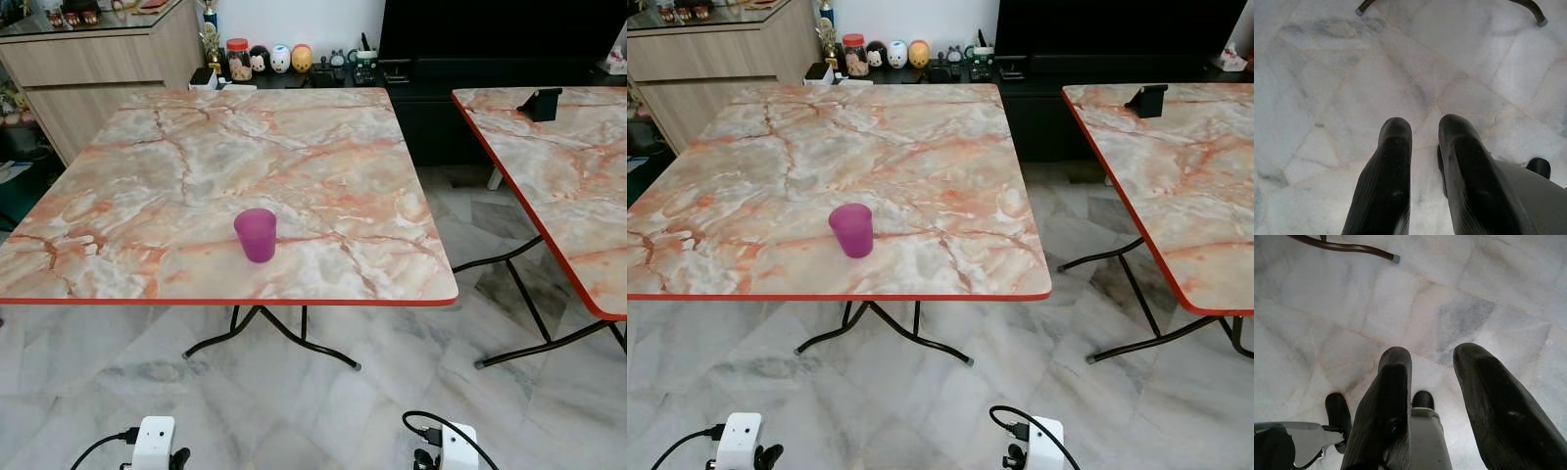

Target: Setting the table

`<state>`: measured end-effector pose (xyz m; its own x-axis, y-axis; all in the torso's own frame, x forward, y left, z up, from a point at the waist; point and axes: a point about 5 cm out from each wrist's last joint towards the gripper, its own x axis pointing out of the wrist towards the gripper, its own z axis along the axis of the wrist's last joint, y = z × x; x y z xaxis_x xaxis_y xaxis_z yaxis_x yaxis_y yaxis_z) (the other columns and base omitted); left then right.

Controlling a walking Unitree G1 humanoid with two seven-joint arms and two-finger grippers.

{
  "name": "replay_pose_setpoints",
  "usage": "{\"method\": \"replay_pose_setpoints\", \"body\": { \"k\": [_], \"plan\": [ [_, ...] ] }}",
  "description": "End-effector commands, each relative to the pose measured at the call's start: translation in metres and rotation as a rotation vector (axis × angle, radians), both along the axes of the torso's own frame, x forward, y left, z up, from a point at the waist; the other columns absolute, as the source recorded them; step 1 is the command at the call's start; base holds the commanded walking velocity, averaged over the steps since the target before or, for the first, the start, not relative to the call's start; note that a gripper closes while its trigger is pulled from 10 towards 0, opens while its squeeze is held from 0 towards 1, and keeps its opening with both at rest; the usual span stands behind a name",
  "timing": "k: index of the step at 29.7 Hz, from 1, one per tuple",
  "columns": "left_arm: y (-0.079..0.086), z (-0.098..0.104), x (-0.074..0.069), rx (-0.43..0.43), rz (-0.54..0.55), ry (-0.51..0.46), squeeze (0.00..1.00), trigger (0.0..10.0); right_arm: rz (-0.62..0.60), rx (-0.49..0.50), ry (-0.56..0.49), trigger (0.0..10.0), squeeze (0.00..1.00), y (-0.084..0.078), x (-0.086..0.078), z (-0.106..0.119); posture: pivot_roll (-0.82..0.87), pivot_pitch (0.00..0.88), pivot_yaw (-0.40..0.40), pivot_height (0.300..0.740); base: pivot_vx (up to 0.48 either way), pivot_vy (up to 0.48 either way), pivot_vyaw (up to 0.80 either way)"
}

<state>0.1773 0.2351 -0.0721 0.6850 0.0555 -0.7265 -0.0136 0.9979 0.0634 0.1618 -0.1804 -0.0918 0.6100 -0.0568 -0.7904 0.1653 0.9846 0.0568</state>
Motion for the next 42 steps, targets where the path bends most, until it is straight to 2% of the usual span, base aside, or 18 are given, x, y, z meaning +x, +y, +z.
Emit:
{"method": "replay_pose_setpoints", "body": {
  "k": [1, 3, 8, 12, 18, 24, 33, 37, 39, 42],
  "plan": [
    [-0.001, 0.001, 0.002, 0.007, -0.011, -0.004, 0.00, 10.0, 0.018, -0.004, -0.001, 10.0, 0.00, 0.001, 0.002, 0.001, 0.09, 0.000, -0.009, 0.724, 0.244, 0.000, 0.00],
    [-0.001, 0.001, 0.002, 0.008, -0.013, -0.004, 0.00, 10.0, 0.035, -0.026, -0.010, 10.0, 0.00, 0.000, 0.003, 0.002, 0.09, 0.000, -0.008, 0.724, 0.249, 0.000, 0.00],
    [-0.002, 0.001, 0.003, 0.005, -0.014, -0.005, 0.00, 10.0, 0.017, 0.001, -0.041, 10.0, 0.00, 0.000, 0.005, 0.003, 0.08, 0.000, -0.005, 0.724, 0.285, 0.000, 0.48],
    [-0.003, 0.001, 0.002, 0.005, -0.013, -0.005, 0.00, 10.0, -0.045, 0.021, -0.052, 10.0, 0.00, -0.004, 0.004, 0.003, 0.08, 0.000, -0.004, 0.724, 0.296, 0.000, 0.00],
    [-0.003, 0.001, 0.003, 0.010, -0.017, -0.005, 0.00, 10.0, -0.035, 0.023, -0.053, 10.0, 0.00, -0.003, 0.004, 0.003, 0.08, 0.000, -0.003, 0.724, 0.282, 0.000, 0.00],
    [-0.001, 0.002, 0.003, 0.026, -0.021, -0.015, 0.00, 10.0, -0.033, 0.023, -0.044, 10.0, 0.00, -0.002, 0.002, 0.002, 0.08, 0.000, 0.000, 0.724, 0.000, 0.000, 0.00],
    [0.010, 0.003, -0.009, 0.058, -0.024, -0.054, 0.00, 10.0, -0.044, 0.041, -0.068, 10.0, 0.00, -0.001, 0.002, 0.003, 0.09, 0.000, 0.000, 0.724, 0.000, 0.000, 0.00],
    [0.023, 0.010, -0.009, 0.100, -0.014, -0.120, 0.00, 10.0, -0.047, 0.035, -0.064, 10.0, 0.00, -0.003, 0.002, 0.003, 0.09, 0.000, -0.002, 0.724, 0.000, 0.000, 0.00],
    [0.038, 0.022, -0.004, 0.149, 0.065, -0.211, 0.00, 10.0, -0.047, 0.035, -0.067, 10.0, 0.00, -0.003, 0.002, 0.003, 0.10, 0.000, 0.000, 0.724, 0.000, 0.000, 0.00],
    [0.044, 0.033, 0.000, 0.153, 0.098, -0.308, 0.00, 10.0, -0.048, 0.038, -0.074, 10.0, 0.00, -0.004, 0.002, 0.003, 0.11, 0.000, -0.004, 0.724, 0.000, 0.000, 0.00]
  ]
}}
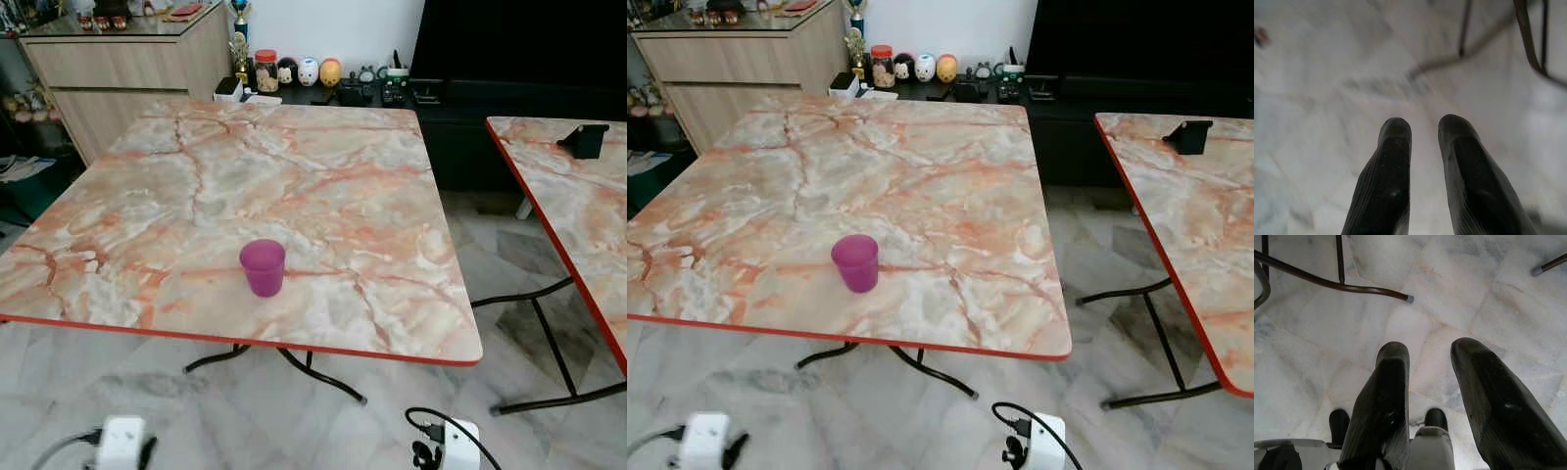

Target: Setting the table

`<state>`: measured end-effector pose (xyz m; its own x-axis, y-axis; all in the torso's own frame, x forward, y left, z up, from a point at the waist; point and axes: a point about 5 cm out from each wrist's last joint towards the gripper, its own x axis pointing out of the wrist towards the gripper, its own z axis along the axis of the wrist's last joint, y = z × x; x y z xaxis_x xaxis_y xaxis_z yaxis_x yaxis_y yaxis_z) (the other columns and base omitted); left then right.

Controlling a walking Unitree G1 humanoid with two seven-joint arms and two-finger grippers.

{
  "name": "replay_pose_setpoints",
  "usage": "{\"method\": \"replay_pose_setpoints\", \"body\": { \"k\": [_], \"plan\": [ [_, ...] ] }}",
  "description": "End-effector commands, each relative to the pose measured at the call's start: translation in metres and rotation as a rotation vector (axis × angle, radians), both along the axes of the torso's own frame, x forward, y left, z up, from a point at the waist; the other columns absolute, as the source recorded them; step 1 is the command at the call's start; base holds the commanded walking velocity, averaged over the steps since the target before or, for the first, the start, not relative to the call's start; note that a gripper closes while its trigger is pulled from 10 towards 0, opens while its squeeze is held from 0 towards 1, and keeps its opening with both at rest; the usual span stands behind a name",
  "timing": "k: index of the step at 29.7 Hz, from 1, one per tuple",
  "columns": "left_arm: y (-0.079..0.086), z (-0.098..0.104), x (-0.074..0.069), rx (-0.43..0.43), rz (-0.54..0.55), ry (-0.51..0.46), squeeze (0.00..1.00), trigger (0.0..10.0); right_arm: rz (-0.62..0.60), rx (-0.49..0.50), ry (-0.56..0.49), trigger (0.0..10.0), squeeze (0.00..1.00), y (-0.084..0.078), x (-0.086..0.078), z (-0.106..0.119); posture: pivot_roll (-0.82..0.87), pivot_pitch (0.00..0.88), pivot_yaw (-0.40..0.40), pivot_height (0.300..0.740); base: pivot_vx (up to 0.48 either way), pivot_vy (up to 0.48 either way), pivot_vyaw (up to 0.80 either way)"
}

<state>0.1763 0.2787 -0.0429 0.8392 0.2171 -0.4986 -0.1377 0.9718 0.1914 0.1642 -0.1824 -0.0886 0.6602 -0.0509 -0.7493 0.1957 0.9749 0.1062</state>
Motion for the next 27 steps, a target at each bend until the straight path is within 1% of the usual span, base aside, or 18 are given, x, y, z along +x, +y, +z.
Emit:
{"method": "replay_pose_setpoints", "body": {
  "k": [1, 2, 3, 5, 6, 8, 9, 12, 15, 16, 17, 18, 19, 21, 23, 24, 25, 27],
  "plan": [
    [0.004, 0.011, 0.002, 0.024, 0.012, -0.103, 0.00, 10.0, -0.010, 0.003, -0.009, 10.0, 0.00, -0.002, 0.000, 0.000, 0.12, 0.000, -0.008, 0.724, 0.000, 0.000, 0.00],
    [0.006, 0.017, 0.002, 0.039, 0.015, -0.148, 0.00, 10.0, -0.009, 0.004, -0.011, 10.0, 0.00, -0.002, -0.001, 0.000, 0.12, 0.000, -0.009, 0.724, 0.000, 0.000, 0.00],
    [0.013, 0.029, -0.001, 0.104, 0.053, -0.225, 0.00, 10.0, -0.007, 0.005, -0.010, 10.0, 0.00, -0.002, -0.001, 0.000, 0.12, 0.000, -0.012, 0.724, 0.000, 0.000, 0.00],
    [0.016, 0.035, -0.003, 0.123, 0.082, -0.264, 0.00, 10.0, -0.008, 0.004, -0.009, 10.0, 0.00, -0.003, -0.001, 0.000, 0.12, 0.000, -0.013, 0.724, 0.000, 0.000, 0.00],
    [0.022, 0.049, -0.008, 0.163, 0.134, -0.344, 0.00, 10.0, -0.019, 0.003, -0.014, 10.0, 0.00, -0.004, -0.001, 0.000, 0.12, 0.000, -0.017, 0.724, 0.000, 0.000, 0.00],
    [0.024, 0.059, -0.010, 0.194, 0.157, -0.388, 0.00, 10.0, -0.024, 0.003, -0.017, 10.0, 0.00, -0.005, -0.001, 0.001, 0.13, 0.000, -0.021, 0.724, 0.000, 0.000, 0.00],
    [0.029, 0.073, -0.007, 0.261, 0.180, -0.445, 0.00, 10.0, -0.024, 0.002, -0.019, 10.0, 0.00, -0.005, -0.001, 0.001, 0.14, 0.000, -0.027, 0.724, 0.000, 0.000, 0.00],
    [0.039, 0.100, 0.002, 0.347, 0.258, -0.552, 0.00, 10.0, -0.018, -0.002, -0.017, 10.0, 0.00, -0.007, 0.000, 0.001, 0.14, 0.000, -0.035, 0.724, 0.000, 0.000, 0.00],
    [0.040, 0.142, 0.034, 0.388, 0.239, -0.709, 0.00, 10.0, -0.008, -0.010, -0.018, 10.0, 0.00, -0.007, 0.000, 0.002, 0.15, 0.000, -0.038, 0.724, 0.000, 0.000, 0.00],
    [0.033, 0.167, 0.054, 0.410, 0.188, -0.795, 0.00, 10.0, -0.026, -0.016, -0.026, 10.0, 0.00, -0.010, 0.001, 0.002, 0.15, 0.000, -0.034, 0.724, 0.000, 0.000, 0.00],
    [0.030, 0.175, 0.060, 0.421, 0.166, -0.822, 0.00, 10.0, -0.034, -0.017, -0.029, 10.0, 0.00, -0.010, 0.001, 0.003, 0.14, 0.000, -0.031, 0.724, 0.000, 0.000, 0.00],
    [0.030, 0.175, 0.060, 0.421, 0.166, -0.822, 0.00, 10.0, -0.034, -0.017, -0.029, 10.0, 0.00, -0.010, 0.001, 0.003, 0.14, 0.000, -0.031, 0.724, 0.000, 0.000, 0.00],
    [0.017, 0.191, 0.076, 0.413, 0.089, -0.872, 0.00, 10.0, -0.038, -0.018, -0.027, 10.0, 0.00, -0.011, 0.001, 0.003, 0.14, 0.000, -0.029, 0.724, 0.000, 0.000, 0.00],
    [0.009, 0.198, 0.084, 0.403, 0.042, -0.890, 0.00, 10.0, -0.038, -0.017, -0.026, 10.0, 0.00, -0.012, 0.001, 0.003, 0.14, 0.000, -0.027, 0.724, 0.000, 0.000, 0.00],
    [-0.032, 0.198, 0.111, 0.254, -0.196, -0.866, 0.00, 10.0, -0.045, -0.017, -0.022, 10.0, 0.00, -0.011, 0.001, 0.002, 0.13, 0.000, -0.021, 0.724, 0.000, 0.000, 0.00],
    [-0.047, 0.198, 0.119, 0.203, -0.283, -0.856, 0.00, 10.0, -0.048, -0.017, -0.020, 10.0, 0.00, -0.011, 0.001, 0.002, 0.13, 0.000, -0.018, 0.724, 0.000, 0.000, 0.00],
    [-0.063, 0.197, 0.125, 0.140, -0.353, -0.846, 0.00, 10.0, -0.053, -0.017, -0.017, 10.0, 0.00, -0.012, 0.000, 0.002, 0.13, 0.000, -0.013, 0.724, 0.000, 0.000, 0.00],
    [-0.076, 0.195, 0.129, 0.064, -0.388, -0.831, 0.00, 10.0, -0.058, -0.018, -0.013, 10.0, 0.00, -0.012, -0.001, 0.001, 0.11, 0.000, -0.003, 0.724, 0.000, 0.000, 0.00]
  ]
}}
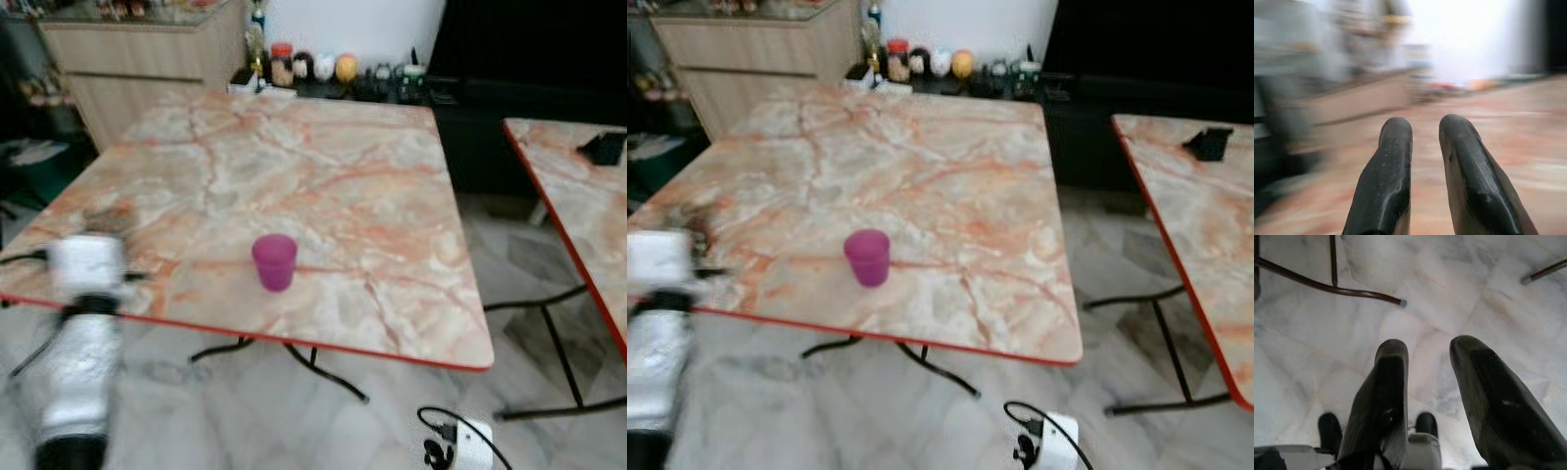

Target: Setting the table

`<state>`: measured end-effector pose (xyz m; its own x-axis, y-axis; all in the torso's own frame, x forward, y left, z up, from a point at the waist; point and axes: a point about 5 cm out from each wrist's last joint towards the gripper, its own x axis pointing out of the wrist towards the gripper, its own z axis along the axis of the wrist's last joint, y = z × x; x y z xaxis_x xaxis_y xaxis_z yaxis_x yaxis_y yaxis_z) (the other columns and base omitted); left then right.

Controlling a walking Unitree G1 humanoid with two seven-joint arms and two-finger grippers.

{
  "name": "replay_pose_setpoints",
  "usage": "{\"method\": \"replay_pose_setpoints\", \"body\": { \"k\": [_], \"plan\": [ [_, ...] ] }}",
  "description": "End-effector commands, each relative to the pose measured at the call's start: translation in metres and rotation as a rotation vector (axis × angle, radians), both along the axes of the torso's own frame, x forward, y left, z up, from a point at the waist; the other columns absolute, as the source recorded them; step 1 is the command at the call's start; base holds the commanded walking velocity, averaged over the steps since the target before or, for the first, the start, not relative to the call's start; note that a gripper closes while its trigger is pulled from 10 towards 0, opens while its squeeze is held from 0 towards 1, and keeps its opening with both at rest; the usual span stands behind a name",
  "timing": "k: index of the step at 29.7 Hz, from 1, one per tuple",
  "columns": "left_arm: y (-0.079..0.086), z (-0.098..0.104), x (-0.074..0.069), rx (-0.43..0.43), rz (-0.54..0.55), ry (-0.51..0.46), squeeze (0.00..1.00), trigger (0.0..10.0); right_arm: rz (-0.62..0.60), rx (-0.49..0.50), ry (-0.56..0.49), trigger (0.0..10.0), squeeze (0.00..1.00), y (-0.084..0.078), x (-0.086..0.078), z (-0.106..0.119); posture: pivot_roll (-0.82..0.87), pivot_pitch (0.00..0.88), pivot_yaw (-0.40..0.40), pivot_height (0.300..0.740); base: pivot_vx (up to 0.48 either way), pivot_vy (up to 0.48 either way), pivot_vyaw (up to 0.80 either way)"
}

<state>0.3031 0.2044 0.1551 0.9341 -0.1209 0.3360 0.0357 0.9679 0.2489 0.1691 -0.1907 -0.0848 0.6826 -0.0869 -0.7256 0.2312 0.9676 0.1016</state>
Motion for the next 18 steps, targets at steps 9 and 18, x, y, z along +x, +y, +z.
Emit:
{"method": "replay_pose_setpoints", "body": {
  "k": [9, 18],
  "plan": [
    [-0.047, 0.006, 0.029, -0.049, -0.247, 0.131, 0.00, 10.0, -0.048, -0.029, 0.038, 10.0, 0.00, -0.012, -0.015, -0.005, 0.09, 0.000, 0.004, 0.724, 0.000, 0.000, 0.00],
    [-0.053, -0.004, 0.038, 0.051, -0.271, 0.214, 1.00, 10.0, -0.040, -0.034, 0.034, 10.0, 0.00, -0.011, -0.015, -0.004, 0.08, 0.000, 0.006, 0.724, 0.000, 0.000, 0.00]
  ]
}}
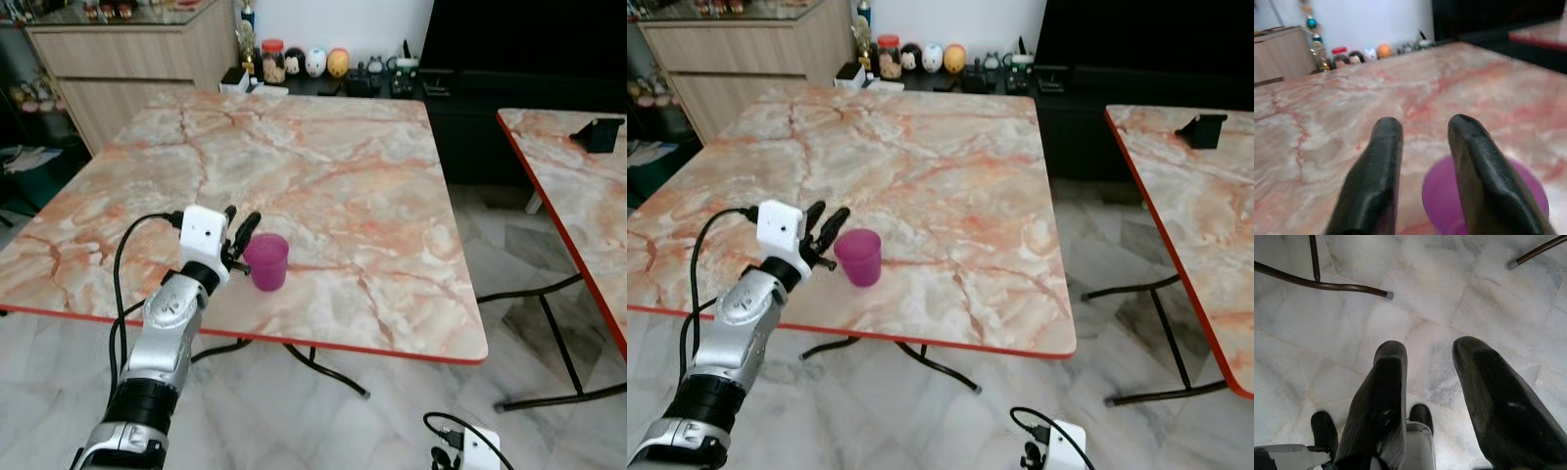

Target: Setting the table

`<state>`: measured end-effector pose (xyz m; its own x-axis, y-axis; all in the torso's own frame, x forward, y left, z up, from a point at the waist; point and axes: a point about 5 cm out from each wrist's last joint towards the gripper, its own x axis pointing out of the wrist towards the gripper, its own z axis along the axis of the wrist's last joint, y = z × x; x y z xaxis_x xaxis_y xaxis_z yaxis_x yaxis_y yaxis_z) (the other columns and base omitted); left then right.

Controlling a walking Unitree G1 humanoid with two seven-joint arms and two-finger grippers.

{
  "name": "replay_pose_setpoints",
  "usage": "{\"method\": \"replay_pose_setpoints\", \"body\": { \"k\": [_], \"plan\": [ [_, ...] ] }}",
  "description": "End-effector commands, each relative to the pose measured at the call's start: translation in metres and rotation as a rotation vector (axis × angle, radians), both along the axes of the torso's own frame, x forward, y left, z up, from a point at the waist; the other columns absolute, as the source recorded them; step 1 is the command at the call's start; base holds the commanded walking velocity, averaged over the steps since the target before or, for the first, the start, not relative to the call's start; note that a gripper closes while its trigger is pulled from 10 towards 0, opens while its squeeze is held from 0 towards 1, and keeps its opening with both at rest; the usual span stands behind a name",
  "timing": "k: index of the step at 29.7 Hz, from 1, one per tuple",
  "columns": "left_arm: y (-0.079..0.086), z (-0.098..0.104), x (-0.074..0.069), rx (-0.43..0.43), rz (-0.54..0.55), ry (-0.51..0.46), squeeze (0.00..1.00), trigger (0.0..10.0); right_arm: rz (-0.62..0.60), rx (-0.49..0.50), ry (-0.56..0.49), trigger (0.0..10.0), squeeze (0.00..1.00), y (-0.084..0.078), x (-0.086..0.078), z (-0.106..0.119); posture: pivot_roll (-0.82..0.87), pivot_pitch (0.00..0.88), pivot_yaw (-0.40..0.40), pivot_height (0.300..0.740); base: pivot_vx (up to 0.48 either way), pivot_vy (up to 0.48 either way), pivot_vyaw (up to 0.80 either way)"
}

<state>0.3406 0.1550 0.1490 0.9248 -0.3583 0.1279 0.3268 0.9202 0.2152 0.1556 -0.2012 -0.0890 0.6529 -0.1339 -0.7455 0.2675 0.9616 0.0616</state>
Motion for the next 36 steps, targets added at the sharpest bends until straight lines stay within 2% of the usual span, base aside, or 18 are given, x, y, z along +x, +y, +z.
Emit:
{"method": "replay_pose_setpoints", "body": {
  "k": [1, 4, 5, 7, 12, 13, 14, 15, 17, 19, 22, 23, 25, 33, 36],
  "plan": [
    [-0.004, 0.001, 0.001, 0.030, -0.026, -0.004, 1.00, 10.0, -0.003, -0.003, -0.001, 10.0, 0.00, 0.000, -0.001, 0.000, 0.08, 0.000, 0.006, 0.724, 0.000, 0.000, 0.00],
    [-0.003, 0.001, 0.001, 0.027, -0.027, -0.001, 1.00, 10.0, -0.001, -0.002, -0.003, 10.0, 0.00, 0.001, -0.001, 0.000, 0.08, 0.000, 0.006, 0.724, 0.000, 0.000, 0.00],
    [-0.003, 0.004, 0.002, -0.027, -0.025, 0.015, 1.00, 10.0, 0.003, 0.000, -0.005, 10.0, 0.00, 0.002, 0.000, 0.000, 0.08, 0.000, 0.006, 0.724, 0.000, 0.000, 0.00],
    [-0.002, 0.011, 0.004, -0.080, -0.021, 0.021, 1.00, 10.0, 0.010, 0.005, -0.009, 10.0, 0.00, 0.004, 0.001, 0.000, 0.09, 0.000, 0.012, 0.724, 0.000, 0.000, 0.00],
    [-0.003, 0.023, 0.009, -0.111, -0.005, 0.034, 1.00, 10.0, 0.009, 0.009, -0.017, 10.0, 0.00, 0.006, 0.004, 0.001, 0.09, 0.000, 0.016, 0.724, 0.000, 0.000, 0.00],
    [-0.004, 0.025, 0.010, -0.145, -0.014, 0.056, 0.00, 10.0, 0.009, 0.010, -0.015, 10.0, 0.00, 0.007, 0.004, 0.001, 0.09, 0.000, 0.019, 0.724, 0.000, 0.000, 0.00],
    [-0.003, 0.027, 0.011, -0.202, -0.020, 0.082, 0.00, 10.0, 0.010, 0.012, -0.013, 10.0, 0.00, 0.007, 0.004, 0.001, 0.09, 0.000, 0.019, 0.724, 0.000, 0.000, 0.00],
    [-0.003, 0.027, 0.011, -0.202, -0.020, 0.082, 0.00, 10.0, 0.010, 0.012, -0.013, 10.0, 0.00, 0.007, 0.004, 0.001, 0.09, 0.000, 0.019, 0.724, 0.000, 0.000, 0.00],
    [-0.001, 0.029, 0.012, -0.256, -0.024, 0.111, 0.00, 10.0, 0.010, 0.013, -0.011, 10.0, 0.00, 0.007, 0.004, 0.001, 0.09, 0.000, 0.017, 0.724, 0.000, 0.000, 0.00],
    [-0.001, 0.029, 0.012, -0.209, -0.046, 0.140, 0.00, 10.0, 0.009, 0.014, -0.010, 10.0, 0.00, 0.007, 0.004, 0.001, 0.09, 0.000, 0.016, 0.724, 0.000, 0.000, 0.00],
    [-0.007, 0.026, 0.007, -0.104, -0.135, 0.189, 0.00, 10.0, 0.010, 0.015, -0.003, 10.0, 0.00, 0.007, 0.004, 0.000, 0.10, 0.000, 0.016, 0.724, 0.000, 0.000, 0.00],
    [-0.007, 0.026, 0.007, -0.104, -0.135, 0.189, 0.00, 10.0, 0.010, 0.015, -0.003, 10.0, 0.00, 0.007, 0.004, 0.000, 0.10, 0.000, 0.016, 0.724, 0.000, 0.000, 0.00],
    [-0.008, 0.019, 0.005, -0.058, -0.137, 0.266, 0.00, 10.0, 0.011, 0.022, -0.002, 10.0, 0.00, 0.007, 0.004, 0.000, 0.10, 0.000, 0.017, 0.724, 0.000, 0.000, 0.00],
    [-0.010, 0.019, 0.005, -0.077, -0.130, 0.326, 0.00, 10.0, 0.020, 0.028, 0.007, 10.0, 0.00, 0.009, 0.005, 0.000, 0.10, 0.000, 0.016, 0.724, 0.000, 0.000, 0.00],
    [-0.008, 0.019, 0.005, -0.081, -0.095, 0.345, 0.00, 10.0, 0.017, 0.030, 0.009, 10.0, 0.00, 0.009, 0.004, 0.000, 0.10, 0.000, 0.015, 0.724, 0.000, 0.000, 0.00]
  ]
}}
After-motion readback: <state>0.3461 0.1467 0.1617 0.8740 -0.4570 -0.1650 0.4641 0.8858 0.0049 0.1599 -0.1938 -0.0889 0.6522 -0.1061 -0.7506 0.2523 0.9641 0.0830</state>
